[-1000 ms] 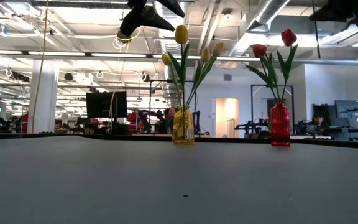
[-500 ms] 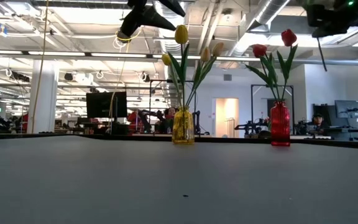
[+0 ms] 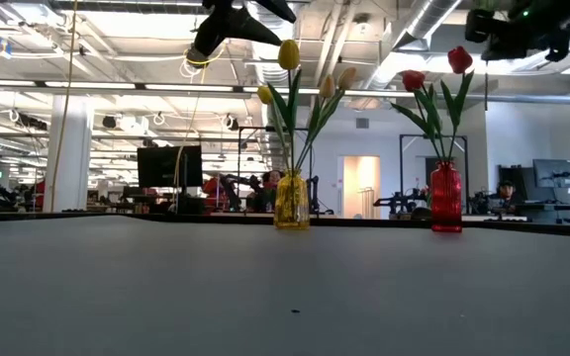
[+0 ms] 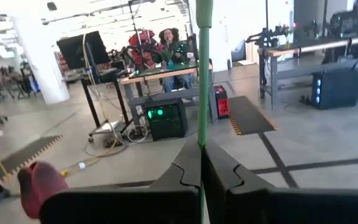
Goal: Sort flowers into vase by color
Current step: Put the dark red flower into the red vase
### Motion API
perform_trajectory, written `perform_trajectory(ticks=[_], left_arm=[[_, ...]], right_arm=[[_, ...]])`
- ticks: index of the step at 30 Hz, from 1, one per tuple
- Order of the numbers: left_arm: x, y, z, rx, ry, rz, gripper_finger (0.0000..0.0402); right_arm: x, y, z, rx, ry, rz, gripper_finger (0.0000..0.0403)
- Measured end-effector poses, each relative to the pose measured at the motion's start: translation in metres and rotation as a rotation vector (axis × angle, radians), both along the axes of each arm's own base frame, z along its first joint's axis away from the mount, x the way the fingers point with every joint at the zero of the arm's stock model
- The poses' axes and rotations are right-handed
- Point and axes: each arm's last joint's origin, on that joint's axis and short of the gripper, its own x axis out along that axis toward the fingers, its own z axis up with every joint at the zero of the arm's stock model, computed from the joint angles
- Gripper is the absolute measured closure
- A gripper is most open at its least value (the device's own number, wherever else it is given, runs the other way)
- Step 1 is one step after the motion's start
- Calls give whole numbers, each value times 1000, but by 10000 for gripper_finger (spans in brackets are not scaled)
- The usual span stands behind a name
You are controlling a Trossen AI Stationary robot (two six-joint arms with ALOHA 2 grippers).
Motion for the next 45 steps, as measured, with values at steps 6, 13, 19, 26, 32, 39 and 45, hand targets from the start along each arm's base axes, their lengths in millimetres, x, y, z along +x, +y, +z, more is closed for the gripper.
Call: perform_trajectory(ticks=[6,13,19,26,32,39,45], left_arm=[[-1,-4,-1,7,12,-9,233],[-1,-4,-1,8,11,-5,233],[-1,-5,-1,-7,5,0,233],[-1,-5,-1,-9,5,-1,233],[-1,-5,-1,-8,5,-1,233],[-1,-5,-1,-8,5,-1,233],[-1,-5,-1,-8,5,-1,233]], right_arm=[[-7,-8,2,-13,-78,-34,378],[-5,-28,-1,7,-160,39,378],[-3,-42,-7,46,-157,24,378],[-2,-41,-6,42,-151,19,378],[5,-44,-11,65,-136,-25,378],[16,-44,-14,79,-173,-56,378],[33,-45,-21,104,-183,-77,378]])
